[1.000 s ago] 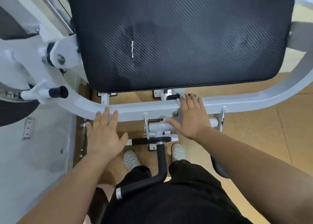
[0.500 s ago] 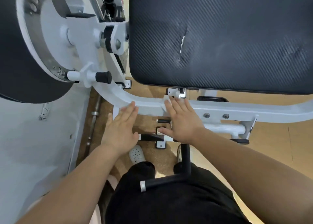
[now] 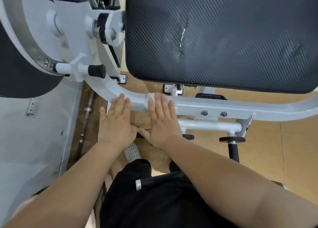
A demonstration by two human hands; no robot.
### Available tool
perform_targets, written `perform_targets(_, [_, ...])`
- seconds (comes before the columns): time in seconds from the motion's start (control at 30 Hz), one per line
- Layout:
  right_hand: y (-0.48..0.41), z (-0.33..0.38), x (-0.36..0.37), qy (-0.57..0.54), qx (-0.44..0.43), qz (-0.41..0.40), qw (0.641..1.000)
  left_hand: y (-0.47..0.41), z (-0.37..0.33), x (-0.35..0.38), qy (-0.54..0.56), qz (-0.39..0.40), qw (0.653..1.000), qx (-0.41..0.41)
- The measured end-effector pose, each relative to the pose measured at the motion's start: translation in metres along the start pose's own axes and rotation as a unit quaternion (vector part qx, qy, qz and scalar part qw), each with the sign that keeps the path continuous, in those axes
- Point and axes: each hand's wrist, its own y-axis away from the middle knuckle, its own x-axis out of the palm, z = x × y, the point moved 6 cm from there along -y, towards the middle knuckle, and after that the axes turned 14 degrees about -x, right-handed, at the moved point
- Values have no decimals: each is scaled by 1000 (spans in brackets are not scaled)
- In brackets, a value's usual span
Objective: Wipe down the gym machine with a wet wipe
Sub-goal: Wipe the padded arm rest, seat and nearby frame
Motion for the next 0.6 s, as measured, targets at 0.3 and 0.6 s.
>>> perform_targets(0.3, [99,-107,32,-8,150,46,988,8,-42,19,16,36,999,-14])
perform_targets(0.6, [31,-32,10,-40,-110,-5,993,8,-28,7,57,38,998,-9])
